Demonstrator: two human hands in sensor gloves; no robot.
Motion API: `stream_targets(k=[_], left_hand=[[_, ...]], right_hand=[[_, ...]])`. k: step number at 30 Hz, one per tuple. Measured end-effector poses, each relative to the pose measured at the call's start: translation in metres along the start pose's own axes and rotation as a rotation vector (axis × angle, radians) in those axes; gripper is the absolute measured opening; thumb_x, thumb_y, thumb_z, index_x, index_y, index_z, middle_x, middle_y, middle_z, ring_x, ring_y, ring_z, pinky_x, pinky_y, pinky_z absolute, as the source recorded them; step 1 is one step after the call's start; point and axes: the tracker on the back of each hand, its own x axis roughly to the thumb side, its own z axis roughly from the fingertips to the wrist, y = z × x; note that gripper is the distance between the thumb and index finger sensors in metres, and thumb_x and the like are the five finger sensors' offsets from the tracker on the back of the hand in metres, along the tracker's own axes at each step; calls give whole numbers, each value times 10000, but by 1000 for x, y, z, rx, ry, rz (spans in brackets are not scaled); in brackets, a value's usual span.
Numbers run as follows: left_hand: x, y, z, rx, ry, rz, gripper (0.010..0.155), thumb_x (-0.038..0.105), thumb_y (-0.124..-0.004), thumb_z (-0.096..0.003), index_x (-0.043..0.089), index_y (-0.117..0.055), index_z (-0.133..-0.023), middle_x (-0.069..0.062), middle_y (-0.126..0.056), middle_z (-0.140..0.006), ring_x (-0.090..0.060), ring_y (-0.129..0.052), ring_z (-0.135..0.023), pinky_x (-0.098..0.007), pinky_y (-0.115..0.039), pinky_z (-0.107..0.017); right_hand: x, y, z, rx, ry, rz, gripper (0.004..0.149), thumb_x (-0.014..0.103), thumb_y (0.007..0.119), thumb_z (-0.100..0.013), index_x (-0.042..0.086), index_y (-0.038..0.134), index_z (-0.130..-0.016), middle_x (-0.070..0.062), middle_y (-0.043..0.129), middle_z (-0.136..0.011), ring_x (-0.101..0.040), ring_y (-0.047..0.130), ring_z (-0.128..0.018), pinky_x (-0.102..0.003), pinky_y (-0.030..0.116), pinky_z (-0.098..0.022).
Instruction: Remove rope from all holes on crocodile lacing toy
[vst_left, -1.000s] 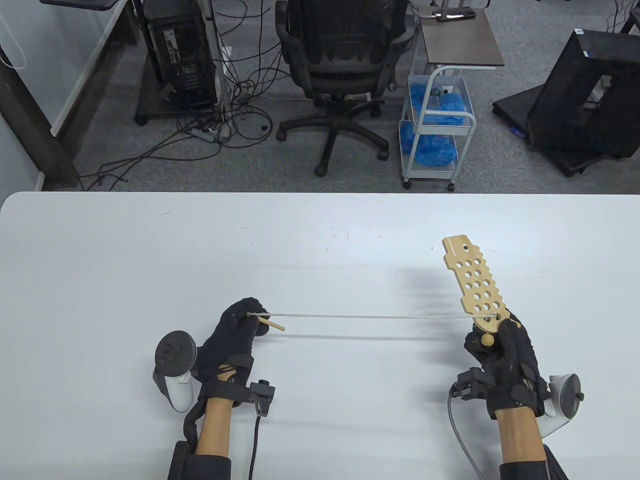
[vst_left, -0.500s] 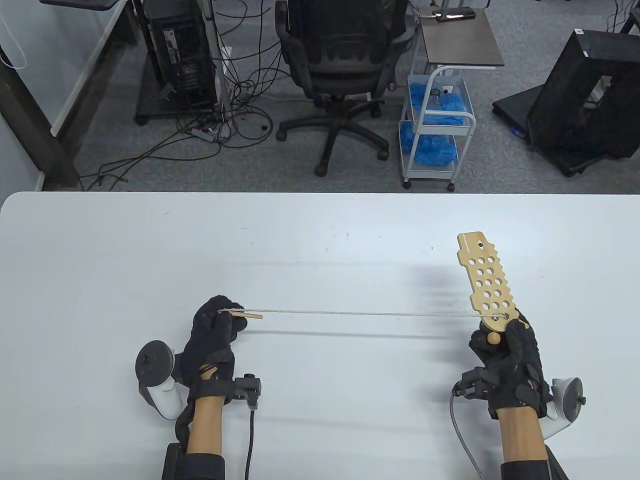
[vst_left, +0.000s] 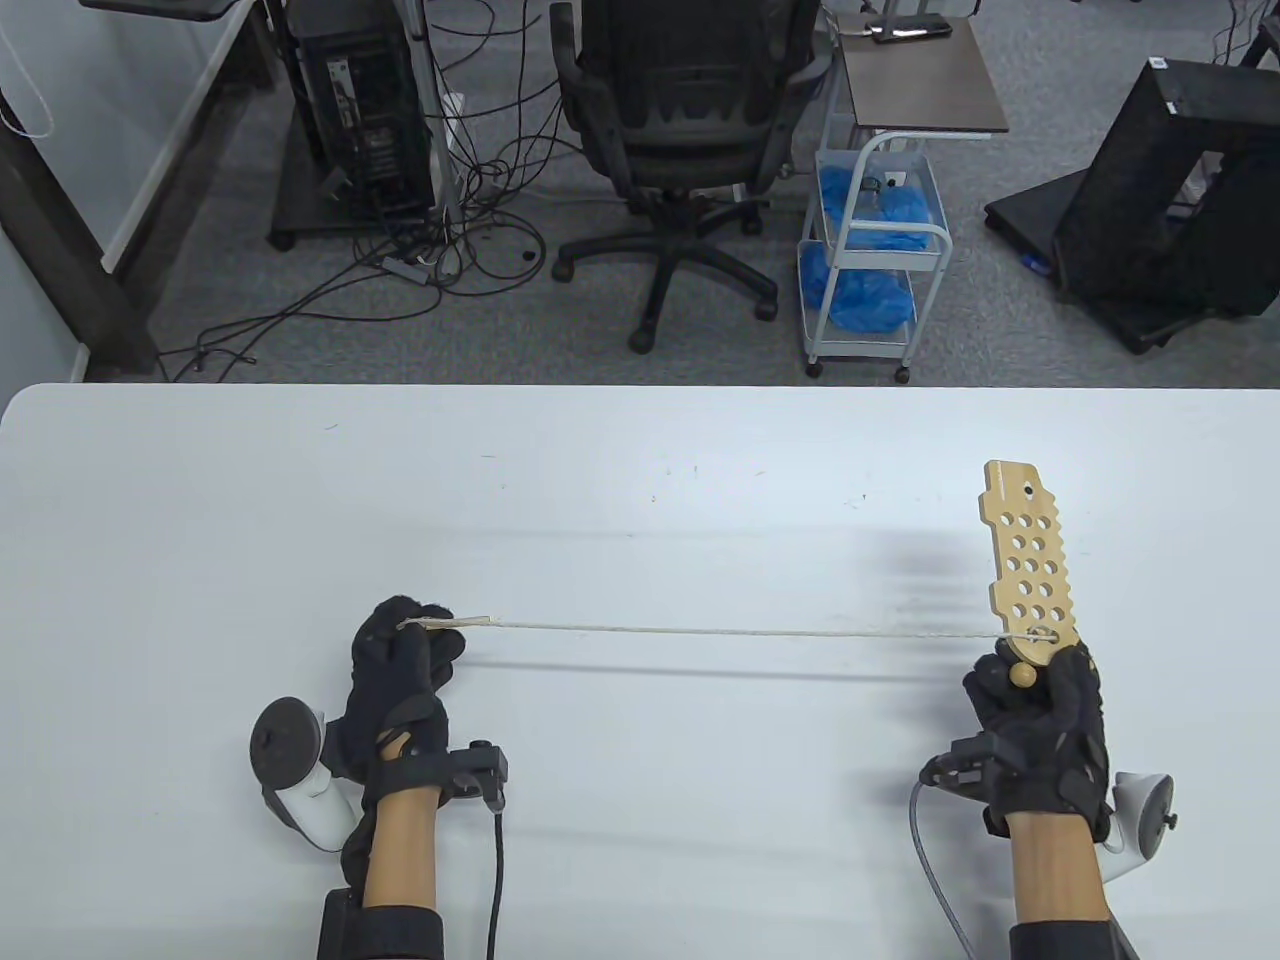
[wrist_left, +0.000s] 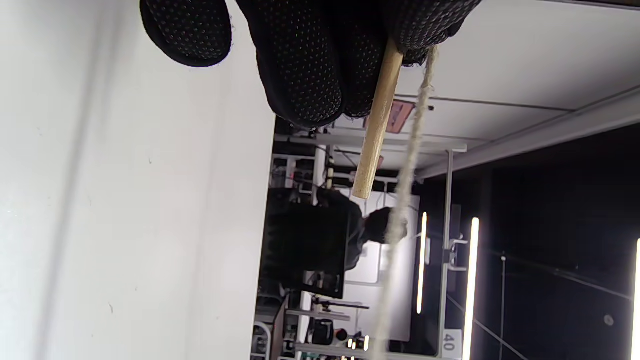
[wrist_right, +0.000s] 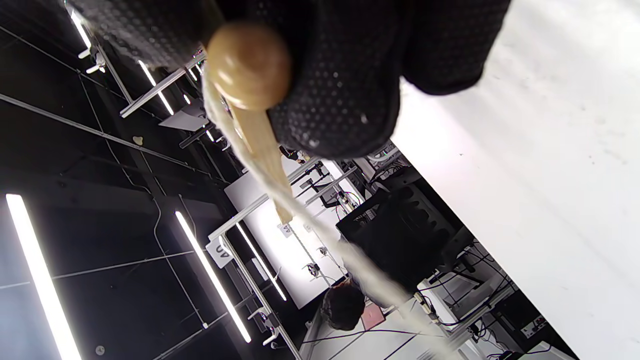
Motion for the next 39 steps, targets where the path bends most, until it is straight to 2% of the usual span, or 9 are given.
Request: stream_targets(k=[10, 39], left_hand=[[-5, 6, -1, 22, 32, 53, 459, 410, -649, -581, 384, -570, -1033, 71, -826, -961, -119, -909, -791, -540, -696, -709], [-3, 0, -1, -4, -3, 41, 459, 411, -653, -579, 380, -573, -1030, 67, -839, -943, -121, -915, -777, -545, -694, -707]], right_hand=[[1, -4, 0, -33, 14, -47, 503, 400, 763, -504, 202, 628, -947, -133, 896, -735, -272, 980, -514, -531, 762, -509], [0, 9, 7, 17, 13, -28, 505, 395, 763, -505, 188, 629, -945, -136, 897, -729, -275, 979, -509, -534, 762, -504]])
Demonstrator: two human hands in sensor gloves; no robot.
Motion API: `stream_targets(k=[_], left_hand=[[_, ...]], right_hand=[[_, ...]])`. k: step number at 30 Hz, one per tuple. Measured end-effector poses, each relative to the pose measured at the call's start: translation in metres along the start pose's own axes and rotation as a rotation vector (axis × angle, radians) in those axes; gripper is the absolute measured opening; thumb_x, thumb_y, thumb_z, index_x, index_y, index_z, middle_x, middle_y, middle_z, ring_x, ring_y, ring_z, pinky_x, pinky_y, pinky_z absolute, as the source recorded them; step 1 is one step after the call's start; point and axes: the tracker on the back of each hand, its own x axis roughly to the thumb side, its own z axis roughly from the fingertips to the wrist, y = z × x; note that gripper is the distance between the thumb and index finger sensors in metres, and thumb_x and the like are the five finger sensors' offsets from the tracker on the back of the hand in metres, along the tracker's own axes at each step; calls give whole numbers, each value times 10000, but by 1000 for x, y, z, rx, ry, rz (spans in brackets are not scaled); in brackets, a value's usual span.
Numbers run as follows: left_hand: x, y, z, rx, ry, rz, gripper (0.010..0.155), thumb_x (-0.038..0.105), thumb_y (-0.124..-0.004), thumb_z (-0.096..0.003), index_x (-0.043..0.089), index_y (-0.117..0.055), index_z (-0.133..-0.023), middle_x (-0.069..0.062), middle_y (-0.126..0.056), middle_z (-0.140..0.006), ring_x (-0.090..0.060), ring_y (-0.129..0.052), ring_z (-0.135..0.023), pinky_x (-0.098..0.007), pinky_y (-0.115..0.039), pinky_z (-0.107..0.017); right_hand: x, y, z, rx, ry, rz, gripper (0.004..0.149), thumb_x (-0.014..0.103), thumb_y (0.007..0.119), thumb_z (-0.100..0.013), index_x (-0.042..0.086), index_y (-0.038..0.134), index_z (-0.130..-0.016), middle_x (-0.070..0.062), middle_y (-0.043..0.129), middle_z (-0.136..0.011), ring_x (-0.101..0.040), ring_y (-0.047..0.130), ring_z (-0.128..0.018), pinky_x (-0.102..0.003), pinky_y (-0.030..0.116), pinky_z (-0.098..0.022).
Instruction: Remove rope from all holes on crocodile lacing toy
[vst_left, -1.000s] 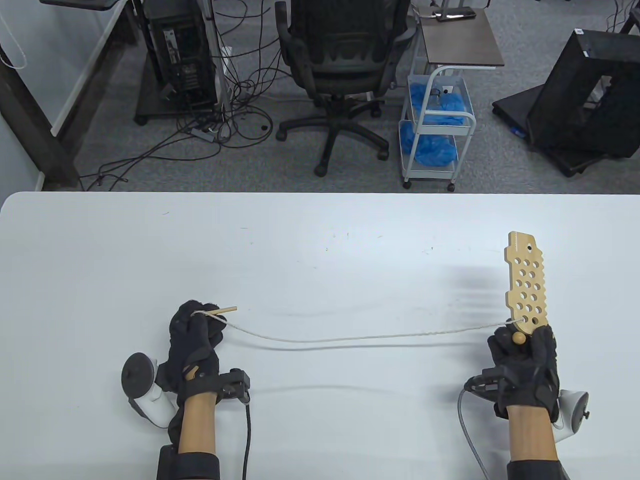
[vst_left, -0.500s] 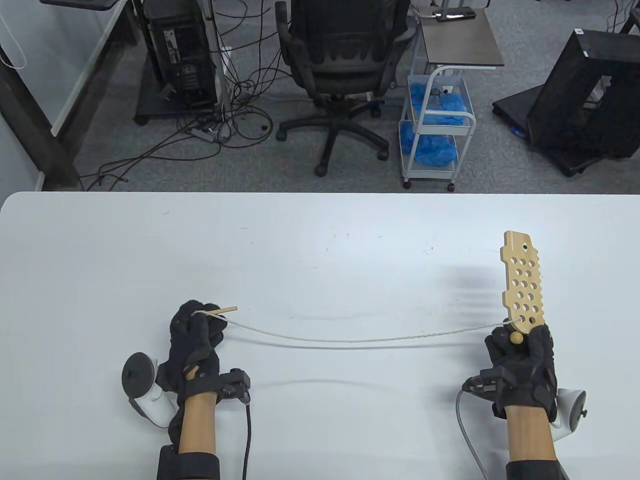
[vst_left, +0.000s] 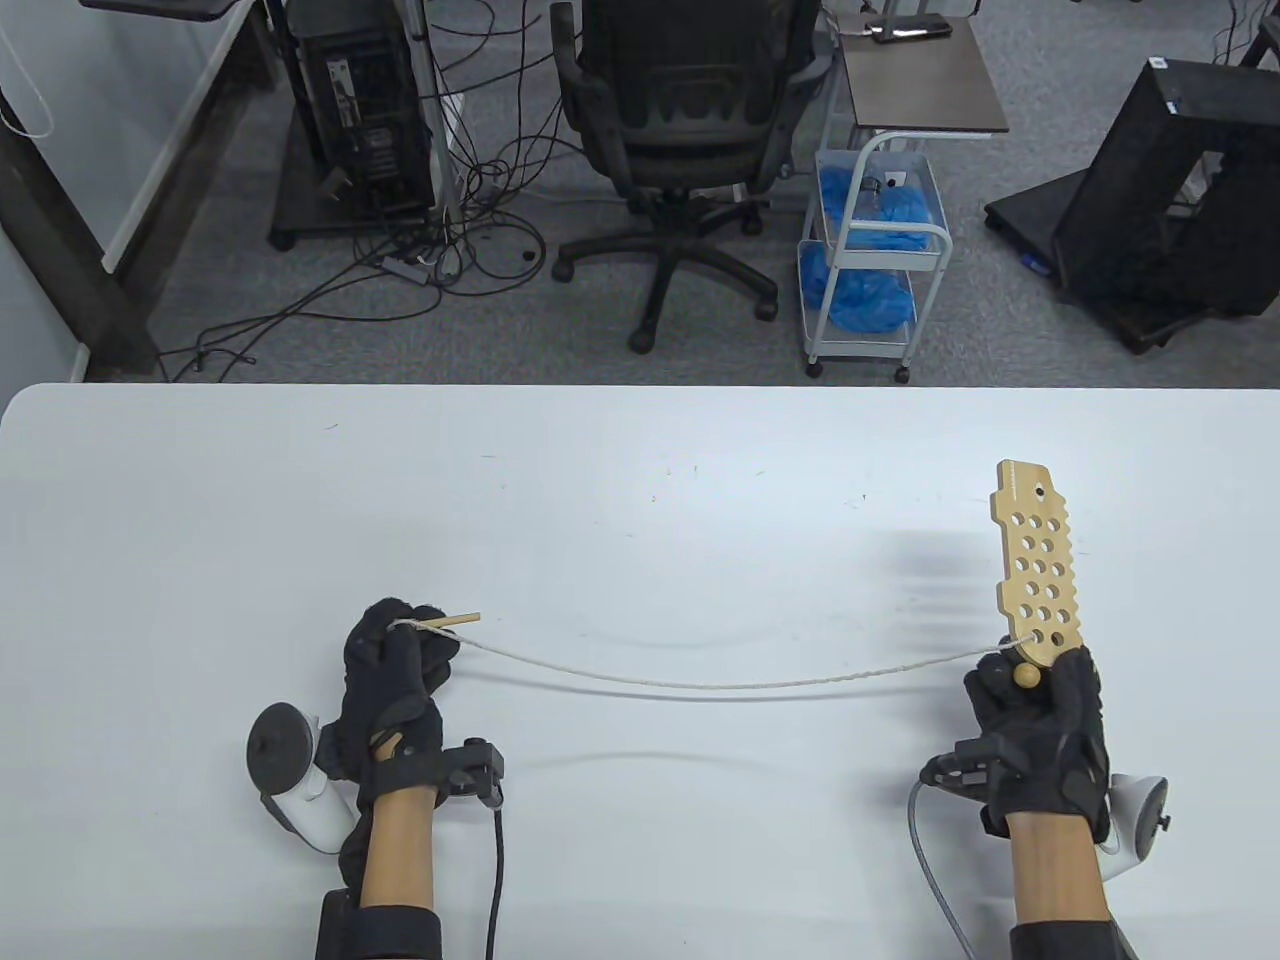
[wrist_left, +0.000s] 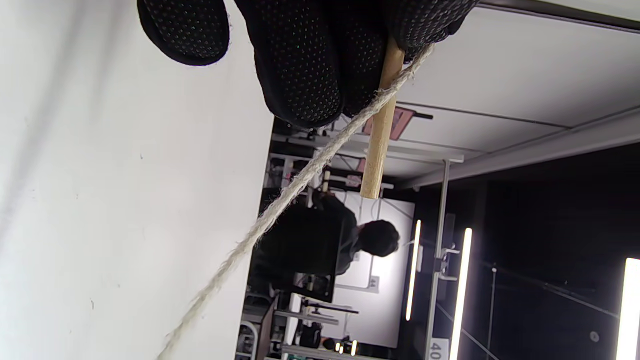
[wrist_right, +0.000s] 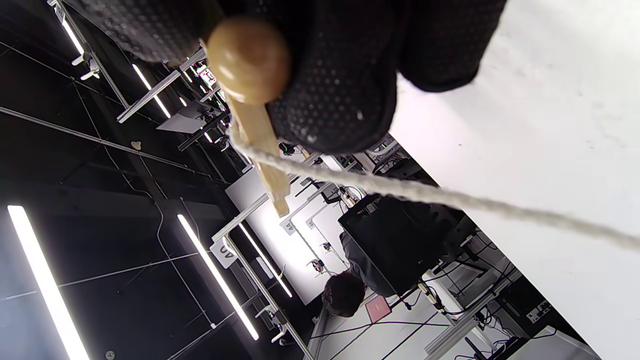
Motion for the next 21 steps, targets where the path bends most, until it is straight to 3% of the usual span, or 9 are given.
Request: stream_targets(k=[15, 21], left_hand=[[5, -12, 1, -15, -42, -73, 454, 406, -685, -560, 370, -632, -1009, 47, -887, -895, -144, -943, -732, -561, -704, -686], [9, -25, 4, -39, -103, -192, 451, 403, -706, -544, 366, -670, -992, 34, -917, -861, -152, -961, -698, -568, -715, -670]], right_hand=[[-7, 16, 6, 94, -33, 166, 509, 373, 758, -498, 140, 638, -934, -151, 906, -709, -289, 981, -488, -545, 759, -490], [-11, 24, 10, 132, -58, 253, 508, 370, 770, -490, 138, 653, -927, -155, 917, -697, -292, 987, -475, -548, 766, -480]])
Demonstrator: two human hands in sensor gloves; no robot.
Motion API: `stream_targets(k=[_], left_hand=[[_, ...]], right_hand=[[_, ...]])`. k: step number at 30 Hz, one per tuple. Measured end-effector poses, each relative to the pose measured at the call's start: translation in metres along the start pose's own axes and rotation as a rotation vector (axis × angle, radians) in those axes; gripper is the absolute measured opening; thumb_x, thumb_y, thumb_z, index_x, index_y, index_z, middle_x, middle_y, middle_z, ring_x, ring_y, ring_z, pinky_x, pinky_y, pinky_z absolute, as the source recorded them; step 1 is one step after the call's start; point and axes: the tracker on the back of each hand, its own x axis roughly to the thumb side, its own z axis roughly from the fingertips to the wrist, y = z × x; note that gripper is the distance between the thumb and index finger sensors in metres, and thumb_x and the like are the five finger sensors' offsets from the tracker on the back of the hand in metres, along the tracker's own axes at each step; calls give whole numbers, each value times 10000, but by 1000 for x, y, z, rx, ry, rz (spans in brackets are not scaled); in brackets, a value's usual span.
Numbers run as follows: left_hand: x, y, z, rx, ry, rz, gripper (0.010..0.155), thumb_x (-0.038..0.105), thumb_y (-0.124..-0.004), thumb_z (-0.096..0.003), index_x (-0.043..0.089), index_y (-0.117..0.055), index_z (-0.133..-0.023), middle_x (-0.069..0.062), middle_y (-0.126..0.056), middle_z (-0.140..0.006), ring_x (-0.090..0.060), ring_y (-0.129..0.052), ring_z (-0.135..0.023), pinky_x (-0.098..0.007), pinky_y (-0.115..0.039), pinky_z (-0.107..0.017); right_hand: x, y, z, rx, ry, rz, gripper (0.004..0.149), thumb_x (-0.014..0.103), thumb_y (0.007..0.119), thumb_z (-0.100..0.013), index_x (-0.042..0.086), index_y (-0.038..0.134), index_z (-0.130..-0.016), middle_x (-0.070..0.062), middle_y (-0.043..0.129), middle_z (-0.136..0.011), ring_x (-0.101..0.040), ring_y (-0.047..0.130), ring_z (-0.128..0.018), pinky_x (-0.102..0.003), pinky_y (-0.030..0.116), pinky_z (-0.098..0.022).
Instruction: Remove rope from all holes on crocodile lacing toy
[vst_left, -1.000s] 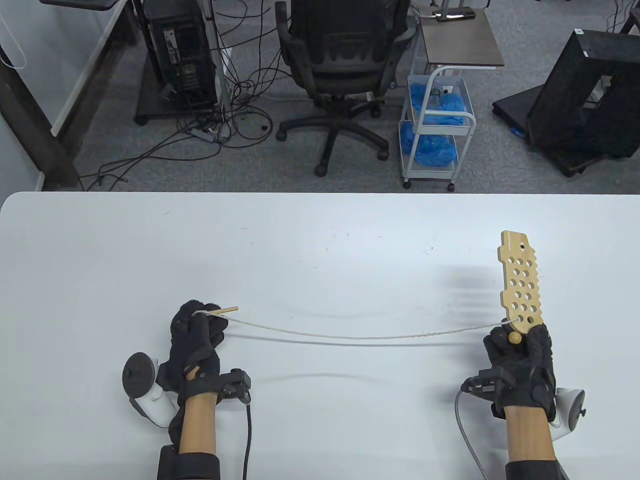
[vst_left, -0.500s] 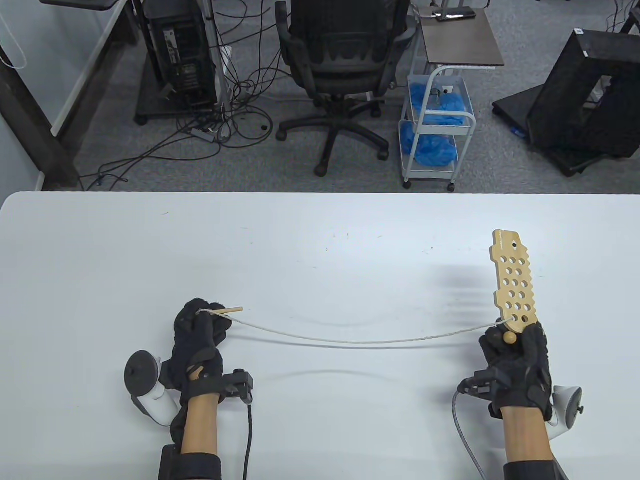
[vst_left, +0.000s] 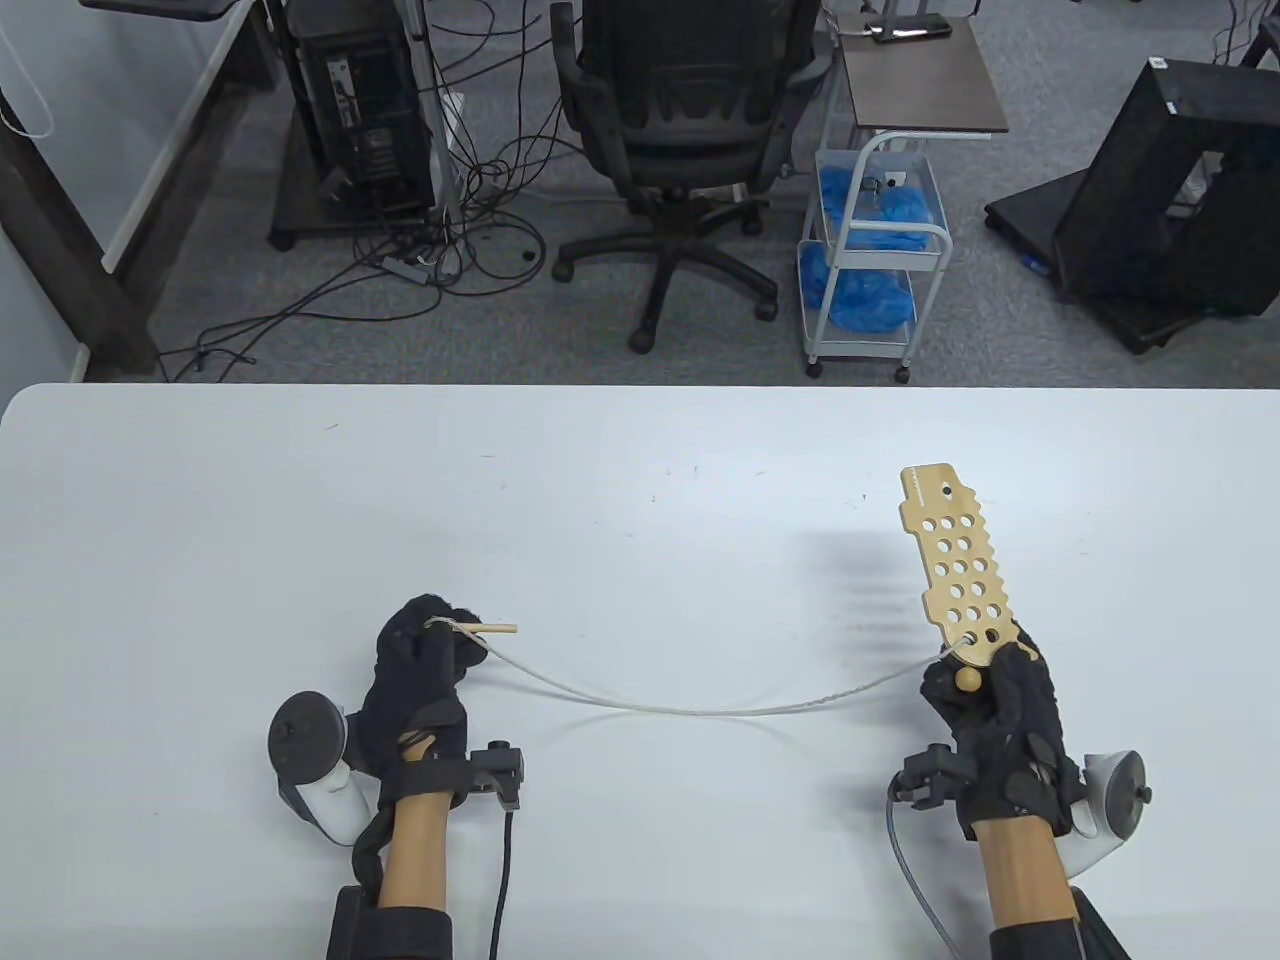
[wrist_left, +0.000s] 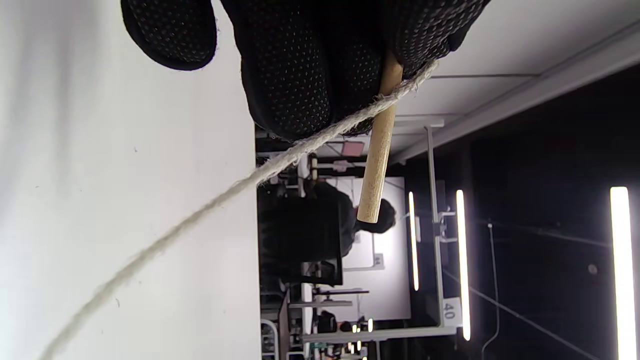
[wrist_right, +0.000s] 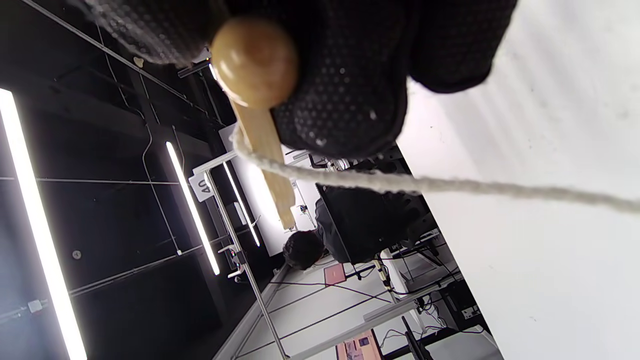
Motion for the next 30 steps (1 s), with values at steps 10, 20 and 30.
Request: stream_targets(k=[10, 20, 30], left_hand=[[26, -40, 12, -106, -177, -217, 439, 402, -745, -515, 370, -744, -952, 26, -966, -799, -161, -990, -646, -573, -737, -645], [51, -73, 32, -187, -385, -435, 427, 413, -782, -493, 395, -790, -919, 36, -961, -780, -145, -980, -649, -567, -737, -651], [65, -100, 52, -286, -535, -508, 417, 400, -768, -504, 395, -799, -920, 47, -962, -791, -148, -976, -673, -571, -729, -664]], right_hand=[[-4, 16, 7, 74, -18, 81, 506, 360, 788, -480, 126, 681, -915, -173, 930, -674, -307, 991, -451, -559, 767, -462], [-11, 32, 16, 164, -43, 195, 504, 358, 800, -470, 128, 702, -907, -180, 940, -659, -312, 996, -433, -562, 772, -448], [-19, 44, 22, 246, -62, 308, 502, 354, 808, -463, 125, 718, -900, -185, 947, -648, -317, 999, -421, -567, 773, -438]])
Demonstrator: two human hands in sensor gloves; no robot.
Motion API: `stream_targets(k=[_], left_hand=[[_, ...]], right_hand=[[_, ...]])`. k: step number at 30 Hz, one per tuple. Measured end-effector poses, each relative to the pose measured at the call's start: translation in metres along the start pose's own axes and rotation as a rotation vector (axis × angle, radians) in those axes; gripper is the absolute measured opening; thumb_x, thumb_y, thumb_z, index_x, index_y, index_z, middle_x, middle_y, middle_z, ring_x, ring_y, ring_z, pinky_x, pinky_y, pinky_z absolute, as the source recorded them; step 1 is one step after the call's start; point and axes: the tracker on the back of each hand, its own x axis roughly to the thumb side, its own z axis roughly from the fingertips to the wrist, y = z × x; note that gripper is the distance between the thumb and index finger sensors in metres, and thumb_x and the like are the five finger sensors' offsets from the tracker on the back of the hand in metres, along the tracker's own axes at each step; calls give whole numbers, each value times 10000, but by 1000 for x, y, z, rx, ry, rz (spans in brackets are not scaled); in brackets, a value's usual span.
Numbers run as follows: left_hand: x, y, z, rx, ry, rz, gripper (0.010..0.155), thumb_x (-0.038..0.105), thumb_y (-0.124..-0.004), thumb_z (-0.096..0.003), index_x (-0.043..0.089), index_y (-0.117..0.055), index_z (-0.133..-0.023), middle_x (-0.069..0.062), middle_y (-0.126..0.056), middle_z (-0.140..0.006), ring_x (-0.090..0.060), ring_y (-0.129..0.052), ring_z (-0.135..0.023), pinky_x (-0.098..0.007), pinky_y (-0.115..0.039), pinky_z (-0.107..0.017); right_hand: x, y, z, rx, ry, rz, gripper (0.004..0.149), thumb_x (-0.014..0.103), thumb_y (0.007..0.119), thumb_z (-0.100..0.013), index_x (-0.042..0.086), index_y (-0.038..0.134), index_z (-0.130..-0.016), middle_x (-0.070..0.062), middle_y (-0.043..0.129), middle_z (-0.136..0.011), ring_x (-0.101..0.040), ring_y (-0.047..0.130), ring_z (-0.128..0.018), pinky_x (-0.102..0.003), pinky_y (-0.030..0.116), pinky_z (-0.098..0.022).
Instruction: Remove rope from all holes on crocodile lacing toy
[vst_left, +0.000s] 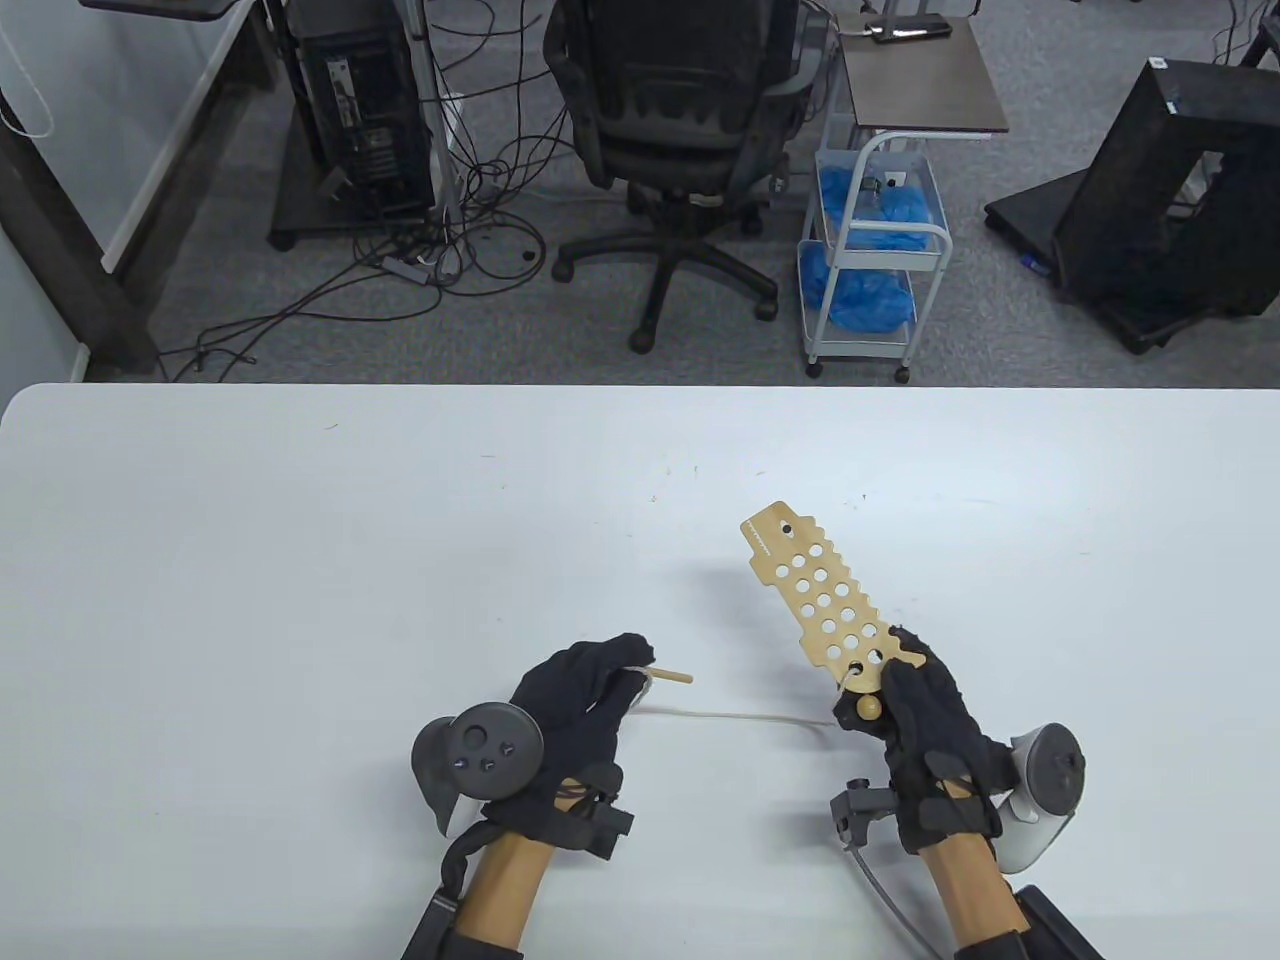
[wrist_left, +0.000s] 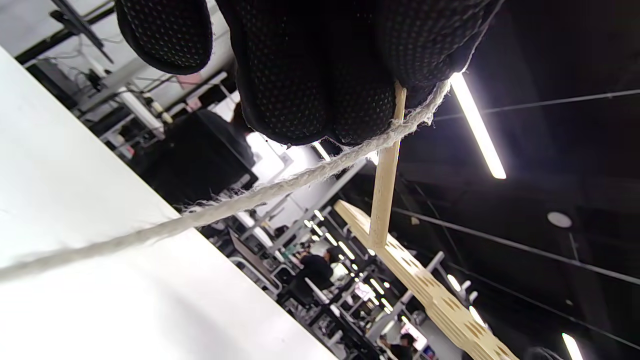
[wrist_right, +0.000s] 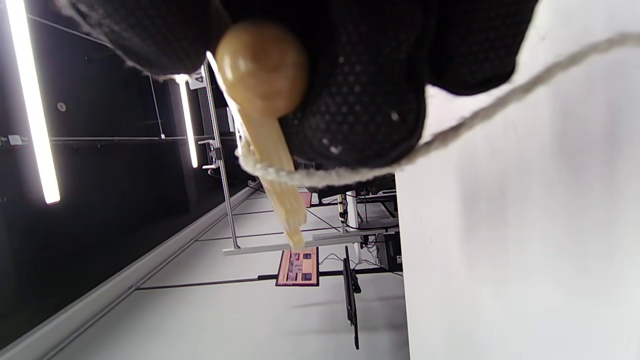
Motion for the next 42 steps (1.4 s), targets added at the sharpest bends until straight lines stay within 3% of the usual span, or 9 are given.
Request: stream_targets(k=[15, 31, 42], left_hand=[[19, -14, 4, -46, -77, -5, 415, 411, -766, -508, 414, -806, -921, 52, -946, -826, -151, -955, -716, -575, -715, -677], [38, -22, 7, -88, -136, 27, 413, 416, -775, -502, 412, -822, -912, 46, -934, -845, -162, -940, -734, -584, -707, -677], [48, -25, 9, -85, -175, -78, 414, 417, -793, -494, 401, -830, -907, 47, -935, -843, -163, -943, -730, -588, -711, -672]], right_hand=[[-1, 16, 4, 80, -20, 150, 500, 349, 820, -452, 114, 743, -887, -199, 958, -632, -331, 1001, -399, -577, 774, -423], [0, 26, 7, 136, -30, 178, 499, 350, 823, -449, 109, 754, -882, -203, 964, -624, -336, 1003, -390, -582, 775, -417], [1, 42, 13, 241, -53, 229, 497, 348, 828, -443, 112, 766, -876, -204, 970, -616, -336, 1007, -380, -582, 779, -410]])
